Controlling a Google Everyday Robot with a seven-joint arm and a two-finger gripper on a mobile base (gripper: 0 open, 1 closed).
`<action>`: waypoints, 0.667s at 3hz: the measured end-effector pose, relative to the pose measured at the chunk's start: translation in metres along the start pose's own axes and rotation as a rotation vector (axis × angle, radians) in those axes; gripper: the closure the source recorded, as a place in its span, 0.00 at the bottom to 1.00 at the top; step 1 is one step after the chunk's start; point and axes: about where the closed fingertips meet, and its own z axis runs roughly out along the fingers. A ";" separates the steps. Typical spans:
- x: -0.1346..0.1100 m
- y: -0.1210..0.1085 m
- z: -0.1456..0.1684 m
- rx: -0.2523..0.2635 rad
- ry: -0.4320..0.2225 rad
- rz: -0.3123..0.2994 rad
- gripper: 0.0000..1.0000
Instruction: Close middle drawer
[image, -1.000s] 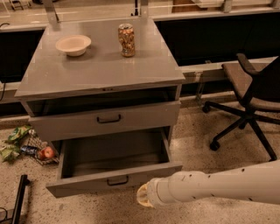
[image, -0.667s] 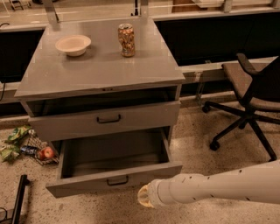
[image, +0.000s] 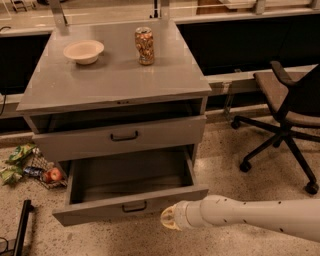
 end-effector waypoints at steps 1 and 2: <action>0.022 -0.014 0.013 0.015 -0.022 -0.003 1.00; 0.049 -0.034 0.031 0.015 -0.019 -0.014 1.00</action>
Offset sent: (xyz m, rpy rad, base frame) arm 0.1103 -0.0275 -0.0635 0.0049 -0.0419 0.0085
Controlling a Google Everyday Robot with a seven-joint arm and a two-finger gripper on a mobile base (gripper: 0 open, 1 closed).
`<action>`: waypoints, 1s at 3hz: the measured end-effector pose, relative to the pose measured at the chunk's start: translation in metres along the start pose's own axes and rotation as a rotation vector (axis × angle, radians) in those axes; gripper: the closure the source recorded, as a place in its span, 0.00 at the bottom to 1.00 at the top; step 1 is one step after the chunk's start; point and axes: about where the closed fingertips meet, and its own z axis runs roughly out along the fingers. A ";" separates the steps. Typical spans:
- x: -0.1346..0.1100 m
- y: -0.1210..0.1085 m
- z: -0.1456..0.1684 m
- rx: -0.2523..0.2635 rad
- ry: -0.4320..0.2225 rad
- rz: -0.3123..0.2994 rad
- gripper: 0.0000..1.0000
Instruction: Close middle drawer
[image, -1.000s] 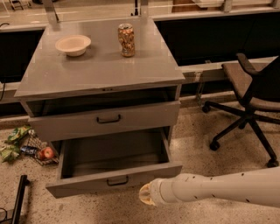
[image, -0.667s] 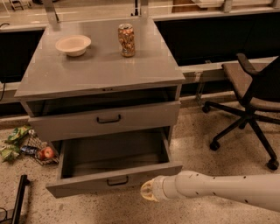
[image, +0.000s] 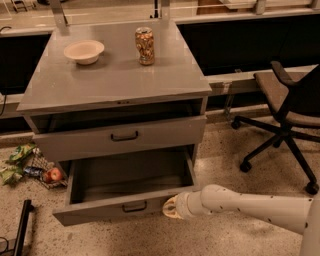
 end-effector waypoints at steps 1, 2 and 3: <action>0.019 -0.019 0.013 0.010 0.012 -0.011 1.00; 0.050 -0.060 0.028 0.048 0.064 -0.024 1.00; 0.052 -0.063 0.029 0.052 0.068 -0.029 1.00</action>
Offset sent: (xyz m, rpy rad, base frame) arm 0.1431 -0.0266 -0.0345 -0.0916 -0.1163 -0.0813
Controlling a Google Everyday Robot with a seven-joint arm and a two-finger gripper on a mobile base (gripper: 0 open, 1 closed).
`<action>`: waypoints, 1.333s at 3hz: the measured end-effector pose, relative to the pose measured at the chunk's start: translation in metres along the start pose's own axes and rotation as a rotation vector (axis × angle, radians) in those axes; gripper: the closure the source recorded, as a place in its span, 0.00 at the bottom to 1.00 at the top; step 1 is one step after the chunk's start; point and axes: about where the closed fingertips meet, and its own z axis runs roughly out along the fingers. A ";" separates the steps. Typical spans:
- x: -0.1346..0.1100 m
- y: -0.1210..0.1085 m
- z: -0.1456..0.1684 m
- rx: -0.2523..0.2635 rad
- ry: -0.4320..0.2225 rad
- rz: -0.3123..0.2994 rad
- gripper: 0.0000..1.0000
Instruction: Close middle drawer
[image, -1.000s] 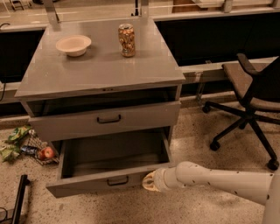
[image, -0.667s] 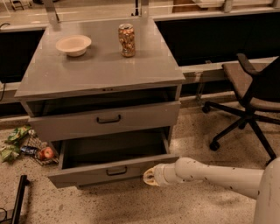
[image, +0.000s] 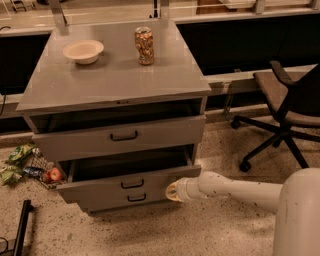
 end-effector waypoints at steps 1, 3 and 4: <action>0.022 -0.042 0.009 0.048 0.042 -0.048 1.00; 0.020 -0.063 0.004 0.086 0.039 -0.071 1.00; 0.005 -0.075 -0.006 0.115 0.019 -0.098 1.00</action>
Offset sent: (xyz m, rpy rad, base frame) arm 0.0992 -0.0221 0.0266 -0.0852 -0.1828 -0.0261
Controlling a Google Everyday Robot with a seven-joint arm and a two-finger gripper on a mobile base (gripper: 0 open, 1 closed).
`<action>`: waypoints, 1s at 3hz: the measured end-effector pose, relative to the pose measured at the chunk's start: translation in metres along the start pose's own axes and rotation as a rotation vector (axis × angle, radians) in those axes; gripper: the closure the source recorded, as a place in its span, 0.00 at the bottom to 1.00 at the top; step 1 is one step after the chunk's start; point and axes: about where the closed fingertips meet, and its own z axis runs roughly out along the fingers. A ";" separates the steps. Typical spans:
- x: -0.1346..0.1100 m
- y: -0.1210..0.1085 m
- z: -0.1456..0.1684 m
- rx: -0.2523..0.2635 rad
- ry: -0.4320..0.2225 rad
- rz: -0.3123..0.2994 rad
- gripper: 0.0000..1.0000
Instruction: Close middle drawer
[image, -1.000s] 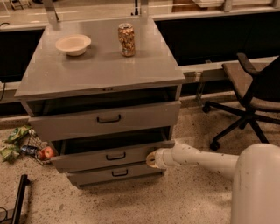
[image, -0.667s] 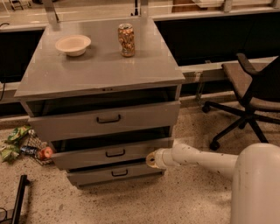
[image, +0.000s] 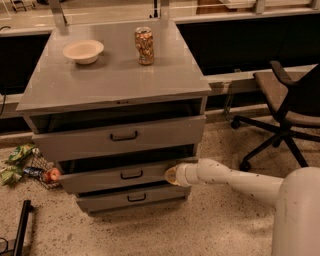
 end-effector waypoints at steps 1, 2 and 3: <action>-0.017 -0.002 -0.015 0.018 -0.016 -0.005 1.00; -0.037 0.006 -0.033 0.022 -0.071 0.009 1.00; -0.072 0.025 -0.068 -0.003 -0.210 0.044 1.00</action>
Offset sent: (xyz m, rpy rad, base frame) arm -0.1049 0.0183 0.0760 0.1964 0.0933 0.1391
